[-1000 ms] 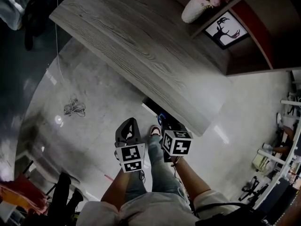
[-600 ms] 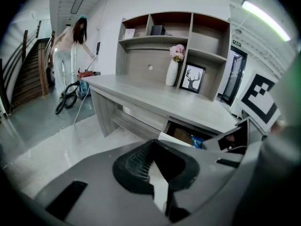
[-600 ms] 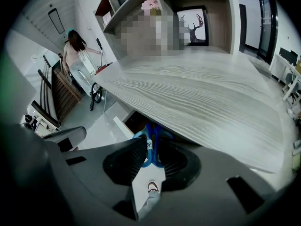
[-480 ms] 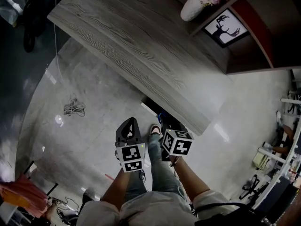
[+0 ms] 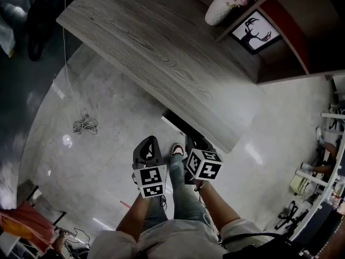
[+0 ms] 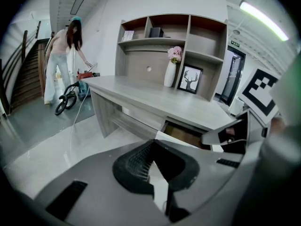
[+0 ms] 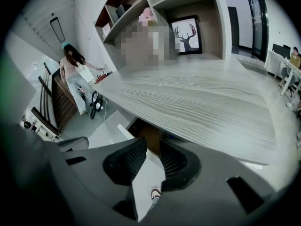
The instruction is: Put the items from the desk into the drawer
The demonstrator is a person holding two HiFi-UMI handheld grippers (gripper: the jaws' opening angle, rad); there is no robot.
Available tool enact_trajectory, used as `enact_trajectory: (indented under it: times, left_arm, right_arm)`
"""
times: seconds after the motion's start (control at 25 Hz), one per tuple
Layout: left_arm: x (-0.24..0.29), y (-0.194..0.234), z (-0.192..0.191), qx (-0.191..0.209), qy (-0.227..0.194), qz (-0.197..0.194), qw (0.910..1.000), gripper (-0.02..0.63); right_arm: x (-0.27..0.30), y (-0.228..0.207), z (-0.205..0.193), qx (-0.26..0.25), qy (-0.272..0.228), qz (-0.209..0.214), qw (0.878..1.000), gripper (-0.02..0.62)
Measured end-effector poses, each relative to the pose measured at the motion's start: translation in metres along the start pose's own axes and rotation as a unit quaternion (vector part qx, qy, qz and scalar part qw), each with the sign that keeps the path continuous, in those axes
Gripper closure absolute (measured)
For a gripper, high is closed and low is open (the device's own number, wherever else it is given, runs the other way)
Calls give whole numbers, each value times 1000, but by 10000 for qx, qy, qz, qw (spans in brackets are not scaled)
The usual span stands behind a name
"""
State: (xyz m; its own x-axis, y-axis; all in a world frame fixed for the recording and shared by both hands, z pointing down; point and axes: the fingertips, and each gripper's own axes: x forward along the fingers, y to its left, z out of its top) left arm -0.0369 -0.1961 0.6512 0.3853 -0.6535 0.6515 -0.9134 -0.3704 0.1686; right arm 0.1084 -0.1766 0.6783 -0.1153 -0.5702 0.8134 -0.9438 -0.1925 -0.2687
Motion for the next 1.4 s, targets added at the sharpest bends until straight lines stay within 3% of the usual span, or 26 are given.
enact_trajectory:
  times: [0.28,0.44,0.76,1.2,1.4]
  left_arm:
    - [-12,-2,3,-35,-84,-20,10000,609]
    - [-22,-4,13,-60,-187,-51,9998,609]
    - [-53,-16,35,-143,-388,-104,9991,609]
    - [-94,-51,100,-276,-975,-430,9939,609]
    - [-109,-64,126,-109,-1208,-577,9909,609]
  right_arm:
    - [-14,4,0,-24,-83,-44,10000,522]
    - [-26,9,5,-143,-175,-45,9997,565]
    - [-66,21,25,-265,-566,17,9980,592]
    - [-131,26,55,-445,-1196,66,9918,595]
    - [-160,22,70,-379,-1496,169,9879,595]
